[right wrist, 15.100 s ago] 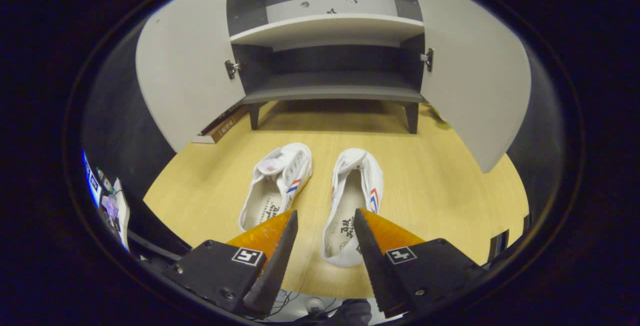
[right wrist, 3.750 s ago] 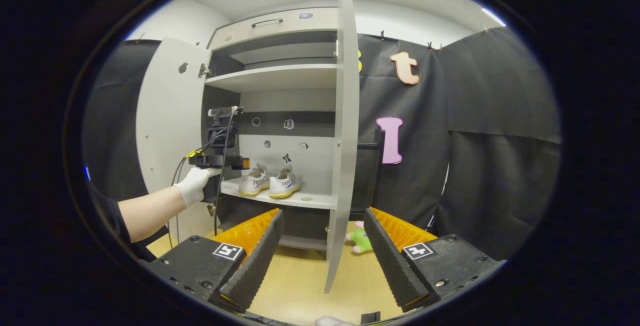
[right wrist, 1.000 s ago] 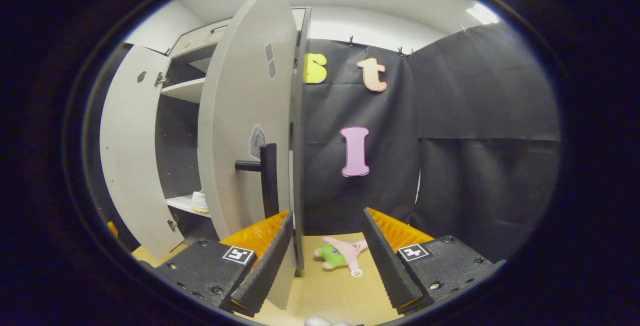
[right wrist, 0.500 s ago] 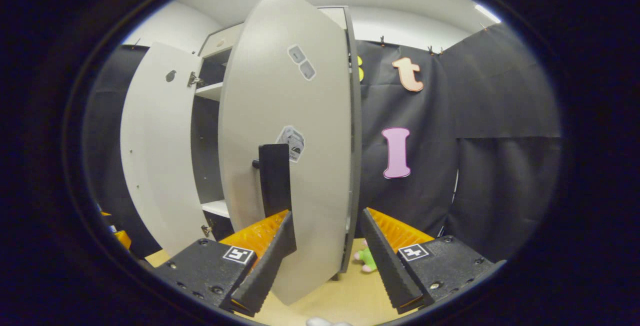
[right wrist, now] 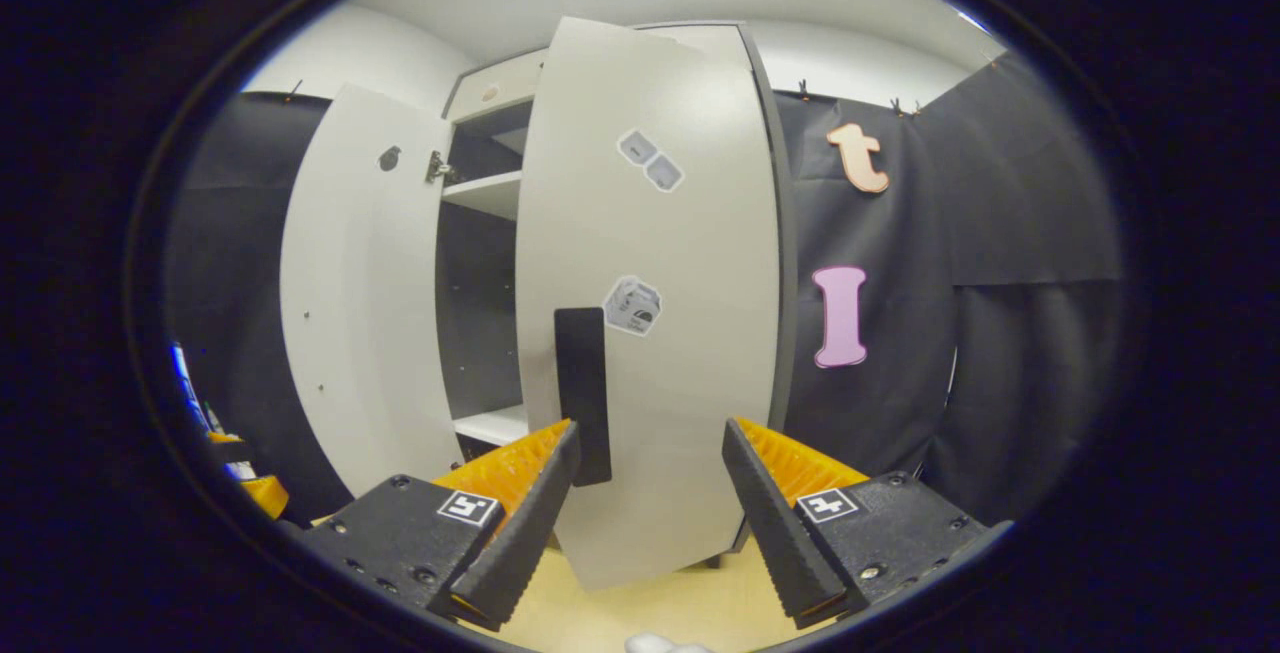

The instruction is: Grab one shoe with the right hand and put it into the shoe cabinet, grab the other shoe with the left hand and put it into the shoe cabinet; then close the right door with the right hand and the left door with the left hand.

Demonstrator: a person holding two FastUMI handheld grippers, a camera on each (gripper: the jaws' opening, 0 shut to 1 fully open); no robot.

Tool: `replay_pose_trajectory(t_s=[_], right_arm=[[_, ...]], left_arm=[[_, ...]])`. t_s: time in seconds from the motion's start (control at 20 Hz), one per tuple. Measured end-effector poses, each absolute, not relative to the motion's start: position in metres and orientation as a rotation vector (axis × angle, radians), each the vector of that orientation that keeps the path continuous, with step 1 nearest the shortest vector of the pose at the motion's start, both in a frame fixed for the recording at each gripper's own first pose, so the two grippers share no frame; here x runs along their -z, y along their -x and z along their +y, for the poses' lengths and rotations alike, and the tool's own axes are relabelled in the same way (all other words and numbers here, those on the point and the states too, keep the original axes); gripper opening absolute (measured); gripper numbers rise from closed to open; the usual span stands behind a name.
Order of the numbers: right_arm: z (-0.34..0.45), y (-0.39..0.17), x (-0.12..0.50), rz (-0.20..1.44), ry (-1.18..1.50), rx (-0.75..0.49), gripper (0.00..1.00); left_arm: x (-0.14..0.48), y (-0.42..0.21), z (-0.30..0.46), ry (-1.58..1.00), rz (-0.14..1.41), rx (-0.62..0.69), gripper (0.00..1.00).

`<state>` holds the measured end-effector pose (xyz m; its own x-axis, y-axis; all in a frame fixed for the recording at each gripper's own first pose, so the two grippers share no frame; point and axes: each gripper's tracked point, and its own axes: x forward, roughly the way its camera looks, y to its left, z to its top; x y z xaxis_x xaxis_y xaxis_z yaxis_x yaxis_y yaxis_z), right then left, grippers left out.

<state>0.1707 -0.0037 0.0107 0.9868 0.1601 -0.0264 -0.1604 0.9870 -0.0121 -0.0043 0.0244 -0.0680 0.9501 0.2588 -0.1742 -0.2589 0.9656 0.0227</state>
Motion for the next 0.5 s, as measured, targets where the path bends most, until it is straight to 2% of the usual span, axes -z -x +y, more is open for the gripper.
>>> replay_pose_trajectory(t_s=[0.05,0.1,0.35,0.4,0.45,0.5], right_arm=[[-0.001,-0.165,-0.009,0.031,0.020,-0.160,0.89],[0.000,-0.157,-0.008,0.038,0.024,-0.158,0.94],[0.009,-0.121,0.004,0.057,0.029,-0.148,0.94],[0.011,-0.114,0.009,0.064,0.030,-0.148,0.89],[0.016,-0.105,0.015,0.080,0.036,-0.148,0.89],[0.018,-0.097,0.022,0.096,0.044,-0.146,0.94]], left_arm=[[0.066,0.005,0.027,-0.001,0.172,-0.261,0.96],[0.065,0.003,0.030,0.001,0.166,-0.258,0.96],[0.053,-0.002,0.062,0.000,0.130,-0.270,0.96],[0.049,-0.004,0.072,-0.005,0.120,-0.275,0.96],[0.046,-0.007,0.083,-0.011,0.114,-0.282,0.96],[0.042,-0.011,0.093,-0.017,0.103,-0.287,0.96]])
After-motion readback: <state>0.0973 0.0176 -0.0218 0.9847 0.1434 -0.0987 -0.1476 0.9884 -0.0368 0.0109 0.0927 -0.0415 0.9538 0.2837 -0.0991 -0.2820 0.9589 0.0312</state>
